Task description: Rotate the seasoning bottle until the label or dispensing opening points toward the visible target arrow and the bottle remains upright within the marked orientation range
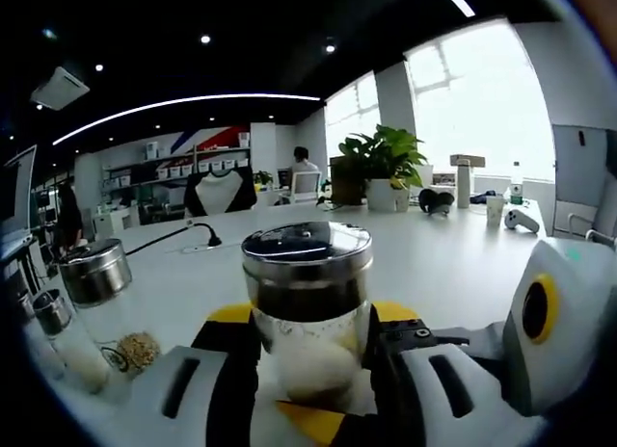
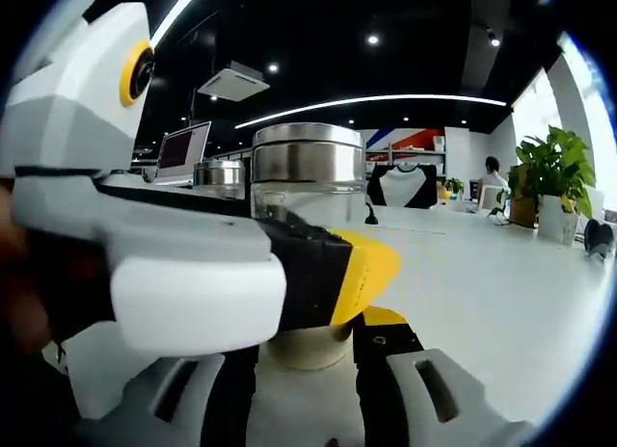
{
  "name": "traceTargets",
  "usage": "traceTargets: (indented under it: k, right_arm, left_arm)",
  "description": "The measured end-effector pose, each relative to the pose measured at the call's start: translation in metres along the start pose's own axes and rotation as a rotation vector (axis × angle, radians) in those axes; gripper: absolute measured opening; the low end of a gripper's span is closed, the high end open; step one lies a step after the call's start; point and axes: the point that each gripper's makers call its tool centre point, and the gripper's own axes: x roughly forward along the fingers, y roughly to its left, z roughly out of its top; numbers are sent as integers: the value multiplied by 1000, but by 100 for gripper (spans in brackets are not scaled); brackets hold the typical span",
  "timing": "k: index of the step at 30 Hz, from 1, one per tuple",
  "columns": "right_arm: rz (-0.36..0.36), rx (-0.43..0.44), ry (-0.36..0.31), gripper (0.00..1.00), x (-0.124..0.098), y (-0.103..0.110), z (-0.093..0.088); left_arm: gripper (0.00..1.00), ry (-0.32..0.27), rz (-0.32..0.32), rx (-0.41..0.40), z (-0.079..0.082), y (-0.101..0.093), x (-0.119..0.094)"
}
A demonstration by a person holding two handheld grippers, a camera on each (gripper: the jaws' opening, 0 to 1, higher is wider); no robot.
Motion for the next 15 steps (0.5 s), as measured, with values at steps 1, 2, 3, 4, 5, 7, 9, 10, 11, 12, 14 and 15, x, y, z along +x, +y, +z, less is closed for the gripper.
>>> traceTargets:
  k: [1,2,3,4,5,7,9,10,11,12,14,15]
  right_arm:
    - [0,-1,0,37,0,0,0]
    - [0,-1,1,37,0,0,0]
    - [0,-1,1,37,0,0,0]
    - [0,-1,1,37,0,0,0]
    - [0,-1,1,37,0,0,0]
    - [-1,-2,2,37,0,0,0]
    - [-3,-6,5,37,0,-1,0]
    - [-4,-8,7,37,0,-1,-1]
    - [-4,-11,9,37,0,-1,-1]
    - [-5,-14,11,37,0,-1,-1]
    - [-5,-16,12,37,0,-1,-1]
    - [-5,-16,12,37,0,-1,-1]
  left_arm:
    - [46,1,-1,3,0,0,0]
    - [46,0,-3,3,0,0,0]
    - [46,-1,-3,3,0,0,0]
    - [46,-2,-5,5,0,0,0]
    - [45,-5,-9,5,0,-1,0]
    - [45,-9,-14,5,0,-1,0]
    - [46,-9,-32,25,0,-2,1]
    - [45,-14,-40,15,0,-1,0]
    - [45,-16,-46,19,1,-1,0]
    - [45,-18,-52,23,1,-2,1]
    - [45,-24,-60,19,1,-2,0]
    - [45,-27,-64,22,1,-2,0]
